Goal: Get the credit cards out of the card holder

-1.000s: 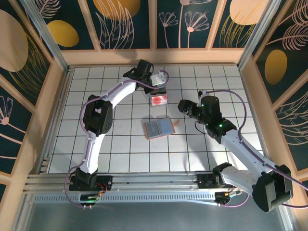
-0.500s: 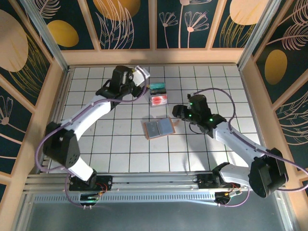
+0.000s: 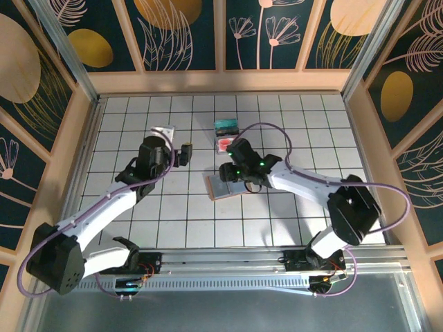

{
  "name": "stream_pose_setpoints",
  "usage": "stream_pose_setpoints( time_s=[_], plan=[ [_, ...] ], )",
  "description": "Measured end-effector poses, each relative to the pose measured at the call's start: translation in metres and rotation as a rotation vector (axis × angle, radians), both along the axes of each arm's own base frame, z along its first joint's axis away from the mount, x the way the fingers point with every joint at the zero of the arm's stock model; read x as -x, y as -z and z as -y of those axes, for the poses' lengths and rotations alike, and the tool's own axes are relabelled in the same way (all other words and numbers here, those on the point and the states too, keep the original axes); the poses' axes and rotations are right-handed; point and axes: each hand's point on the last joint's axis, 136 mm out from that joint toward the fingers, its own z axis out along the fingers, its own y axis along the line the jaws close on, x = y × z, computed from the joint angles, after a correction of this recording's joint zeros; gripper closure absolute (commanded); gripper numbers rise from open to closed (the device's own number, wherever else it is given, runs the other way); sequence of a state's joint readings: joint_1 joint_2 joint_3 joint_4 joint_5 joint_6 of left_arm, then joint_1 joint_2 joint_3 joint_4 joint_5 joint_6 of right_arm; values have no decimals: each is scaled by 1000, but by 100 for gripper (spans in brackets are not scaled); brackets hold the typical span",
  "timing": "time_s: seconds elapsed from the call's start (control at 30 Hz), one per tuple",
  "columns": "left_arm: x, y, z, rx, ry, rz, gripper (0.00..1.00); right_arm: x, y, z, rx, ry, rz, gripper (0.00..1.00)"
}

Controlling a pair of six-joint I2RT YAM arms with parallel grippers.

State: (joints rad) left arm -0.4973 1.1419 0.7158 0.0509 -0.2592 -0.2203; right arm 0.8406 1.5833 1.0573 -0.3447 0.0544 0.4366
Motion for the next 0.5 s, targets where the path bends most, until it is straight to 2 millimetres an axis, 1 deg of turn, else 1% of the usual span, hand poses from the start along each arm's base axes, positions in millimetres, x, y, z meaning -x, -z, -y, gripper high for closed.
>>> stream_pose_setpoints(
  time_s=[0.13, 0.23, 0.37, 0.5],
  plan=[
    [14, 13, -22, 106, -135, -15, 1, 6, 24, -18, 88, -61, -24, 56],
    [21, 22, -33, 159, -209, -26, 1, 10, 41, -26, 149, -91, -45, 56],
    [26, 34, -45, 205, -291, -41, 1, 10, 59, -28, 202, -105, -67, 51],
    [30, 42, -55, 241, -361, -45, 1, 11, 67, -27, 229, -114, -83, 45]
  ],
)
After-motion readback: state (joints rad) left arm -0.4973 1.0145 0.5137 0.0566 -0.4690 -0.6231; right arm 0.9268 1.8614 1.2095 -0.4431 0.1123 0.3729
